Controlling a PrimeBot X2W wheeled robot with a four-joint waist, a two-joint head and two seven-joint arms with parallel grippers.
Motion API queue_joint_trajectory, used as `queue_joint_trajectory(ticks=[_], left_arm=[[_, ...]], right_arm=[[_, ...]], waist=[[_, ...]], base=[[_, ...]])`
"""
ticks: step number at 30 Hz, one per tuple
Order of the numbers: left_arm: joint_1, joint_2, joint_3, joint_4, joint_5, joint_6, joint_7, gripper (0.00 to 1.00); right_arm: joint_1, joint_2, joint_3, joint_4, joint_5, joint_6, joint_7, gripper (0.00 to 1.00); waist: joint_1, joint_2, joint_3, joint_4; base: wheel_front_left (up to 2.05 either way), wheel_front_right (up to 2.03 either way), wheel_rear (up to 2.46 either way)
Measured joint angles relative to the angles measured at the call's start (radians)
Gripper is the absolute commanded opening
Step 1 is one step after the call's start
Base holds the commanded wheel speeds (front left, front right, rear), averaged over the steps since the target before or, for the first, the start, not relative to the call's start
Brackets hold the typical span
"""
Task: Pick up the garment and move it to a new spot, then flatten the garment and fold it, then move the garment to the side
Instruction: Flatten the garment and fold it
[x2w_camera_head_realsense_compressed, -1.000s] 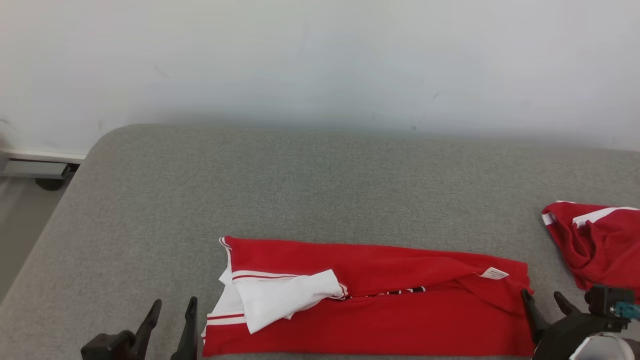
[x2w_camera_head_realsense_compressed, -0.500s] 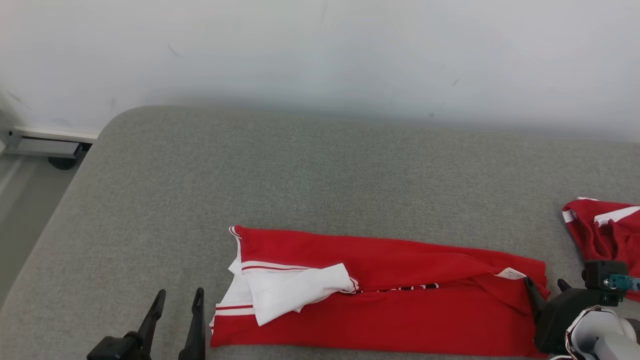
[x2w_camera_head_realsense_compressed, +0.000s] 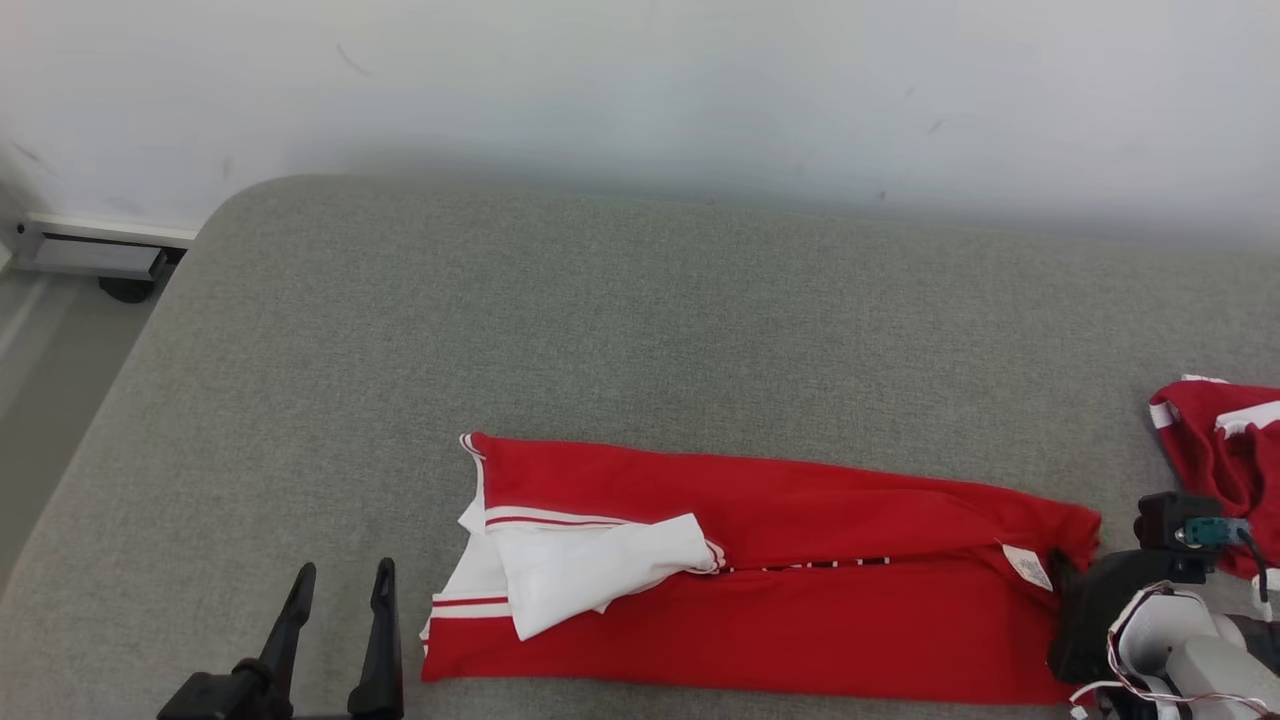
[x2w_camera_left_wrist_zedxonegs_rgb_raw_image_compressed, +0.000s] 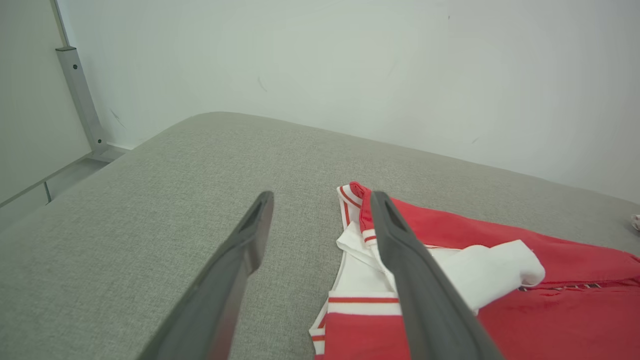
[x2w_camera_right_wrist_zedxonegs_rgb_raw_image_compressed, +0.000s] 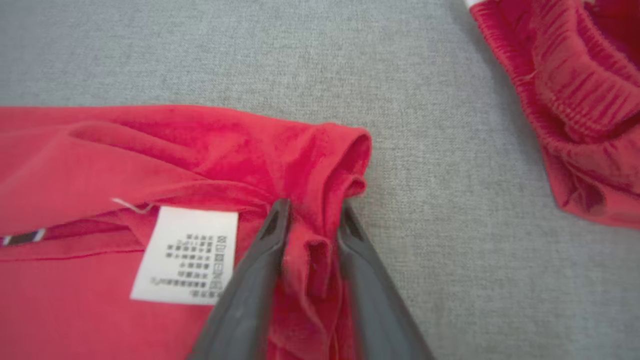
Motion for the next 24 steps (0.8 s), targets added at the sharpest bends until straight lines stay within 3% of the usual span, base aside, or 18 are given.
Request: queue_joint_trajectory(ticks=[6, 13, 17, 22, 24], left_arm=[[0.0, -0.016, 0.002, -0.005, 0.022, 0.0, 0.001, 1.0], [0.009, -0.017, 0.02, -0.013, 0.023, 0.0, 0.006, 1.0], [0.02, -0.021, 0.018, -0.013, 0.026, 0.0, 0.015, 1.0], [0.02, -0.022, 0.02, -0.013, 0.026, 0.0, 0.023, 1.0], [0.02, -0.022, 0.021, -0.013, 0.026, 0.0, 0.026, 1.0]], right_arm=[[-0.016, 0.006, -0.008, 0.008, 0.007, 0.018, 0.004, 0.0], [-0.03, -0.063, -0.025, 0.01, 0.001, 0.028, -0.004, 0.0], [-0.03, -0.047, -0.042, -0.011, 0.045, 0.068, 0.002, 0.0], [-0.03, -0.015, -0.048, -0.089, 0.126, 0.175, 0.04, 0.0], [-0.029, -0.008, -0.043, -0.119, 0.145, 0.201, 0.059, 0.0]], waist=[[0.0, 0.0, -0.005, -0.02], [0.0, 0.0, -0.019, -0.046], [0.0, 0.0, -0.022, -0.058], [0.0, 0.0, -0.025, -0.061], [0.0, 0.0, -0.028, -0.062]], base=[[0.0, 0.0, 0.0], [0.0, 0.0, 0.0], [0.0, 0.0, 0.0], [0.0, 0.0, 0.0], [0.0, 0.0, 0.0]])
